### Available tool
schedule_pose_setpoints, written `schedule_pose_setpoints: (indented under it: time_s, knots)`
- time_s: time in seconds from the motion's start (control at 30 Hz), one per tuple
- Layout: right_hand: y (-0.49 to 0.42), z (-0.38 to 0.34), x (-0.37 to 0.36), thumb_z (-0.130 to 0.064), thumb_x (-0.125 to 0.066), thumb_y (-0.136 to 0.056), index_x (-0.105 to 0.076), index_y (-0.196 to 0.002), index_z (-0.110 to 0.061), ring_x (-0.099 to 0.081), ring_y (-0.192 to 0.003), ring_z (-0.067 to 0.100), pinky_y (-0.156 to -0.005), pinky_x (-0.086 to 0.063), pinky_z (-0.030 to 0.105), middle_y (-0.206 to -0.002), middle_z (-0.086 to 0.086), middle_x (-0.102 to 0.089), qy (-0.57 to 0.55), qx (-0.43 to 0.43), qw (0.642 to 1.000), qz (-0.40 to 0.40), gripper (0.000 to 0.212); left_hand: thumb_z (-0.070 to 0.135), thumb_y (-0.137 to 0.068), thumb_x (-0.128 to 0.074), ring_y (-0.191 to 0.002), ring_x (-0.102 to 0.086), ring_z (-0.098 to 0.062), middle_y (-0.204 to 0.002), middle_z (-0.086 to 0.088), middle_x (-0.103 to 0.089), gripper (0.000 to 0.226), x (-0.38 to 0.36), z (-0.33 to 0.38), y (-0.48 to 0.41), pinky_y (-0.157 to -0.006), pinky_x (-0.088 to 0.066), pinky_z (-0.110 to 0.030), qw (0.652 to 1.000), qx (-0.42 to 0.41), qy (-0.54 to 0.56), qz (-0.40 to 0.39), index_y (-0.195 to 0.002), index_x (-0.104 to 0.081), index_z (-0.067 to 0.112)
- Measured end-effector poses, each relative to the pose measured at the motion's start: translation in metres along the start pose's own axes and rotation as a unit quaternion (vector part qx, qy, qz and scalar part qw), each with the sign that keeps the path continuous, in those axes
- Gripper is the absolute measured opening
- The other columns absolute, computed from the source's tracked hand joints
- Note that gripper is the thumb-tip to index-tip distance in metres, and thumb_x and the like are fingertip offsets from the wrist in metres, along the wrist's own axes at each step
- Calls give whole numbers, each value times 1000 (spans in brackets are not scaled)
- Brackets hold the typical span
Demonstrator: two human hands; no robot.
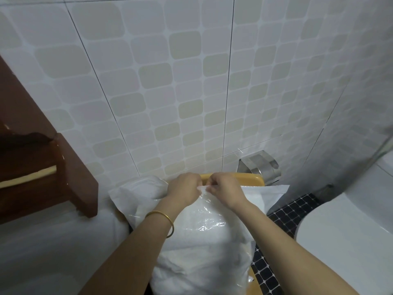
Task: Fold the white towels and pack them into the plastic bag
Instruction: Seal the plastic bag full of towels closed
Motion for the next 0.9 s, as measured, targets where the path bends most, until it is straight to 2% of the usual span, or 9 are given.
schedule_pose_setpoints:
  time_s: [0.13,0.2,0.27,0.37,0.47,0.6,0.73,0.9]
  knots:
    - [0,2,0,-10,-64,-79,-63,-75,-15,-57,-78,21,-67,-39,29,-80,1,-65,-28,-8,1000,-6,7,22,-87,-60,-101,-58,-25,-104,-3,-63,5,0,5,-3,-78,-46,-32,1000,-2,-7,-20,-85,-56,24]
    - [0,4,0,-9,-64,-79,-61,-74,-18,-53,-74,16,-64,-34,27,-77,-2,-62,-38,-11,999,-5,11,21,-89,-59,-103,-57,-26,-106,-5,-62,1,-1,8,-3,-80,-46,-34,1000,-10,-21,-18,-90,-60,21]
    - [0,5,0,-8,-63,-80,-64,-76,-14,-52,-74,15,-64,-34,26,-79,-1,-64,-40,-11,999,-3,7,22,-90,-59,-104,-56,-26,-106,-5,-62,6,-2,8,-1,-80,-46,-35,1000,-13,-28,-7,-94,-61,19]
    - [0,6,-1,-8,-63,-79,-66,-77,-12,-54,-75,16,-66,-39,28,-78,-2,-63,-41,-11,999,-1,5,20,-88,-59,-101,-58,-25,-103,-3,-63,3,0,7,2,-76,-45,-33,1000,-7,-17,17,-88,-60,22]
    - [-1,6,-2,-9,-64,-80,-64,-76,-15,-56,-78,17,-71,-41,29,-77,-4,-61,-41,-13,999,-9,7,21,-87,-61,-97,-59,-23,-99,-1,-64,13,2,3,2,-73,-43,-30,1000,5,-3,18,-79,-54,27]
    - [0,6,-1,-10,-63,-79,-64,-76,-17,-59,-79,18,-72,-44,30,-76,-6,-62,-40,-10,999,-4,8,24,-83,-66,-95,-60,-21,-98,1,-64,9,4,-3,-1,-73,-42,-28,1000,12,25,-10,-83,-57,25]
    - [0,-1,0,-15,-65,-79,-59,-72,-23,-58,-84,18,-77,-45,34,-80,-6,-62,-41,2,999,0,12,17,-83,-63,-93,-61,-20,-94,2,-65,12,9,-6,0,-74,-45,-29,999,10,37,6,-78,-57,25]
    - [-1,-4,-1,-12,-62,-83,-65,-80,-13,-58,-90,23,-80,-45,36,-89,1,-64,-21,18,1000,11,4,22,-86,-61,-94,-59,-21,-95,2,-64,12,6,-7,2,-76,-47,-32,999,11,35,24,-78,-54,27]
Point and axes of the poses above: each hand's wrist, its own y-axis away from the middle knuckle, its own x-axis out of the back of the hand, z = x × y, the point moved 9 cm from there along -y, towards the middle knuckle
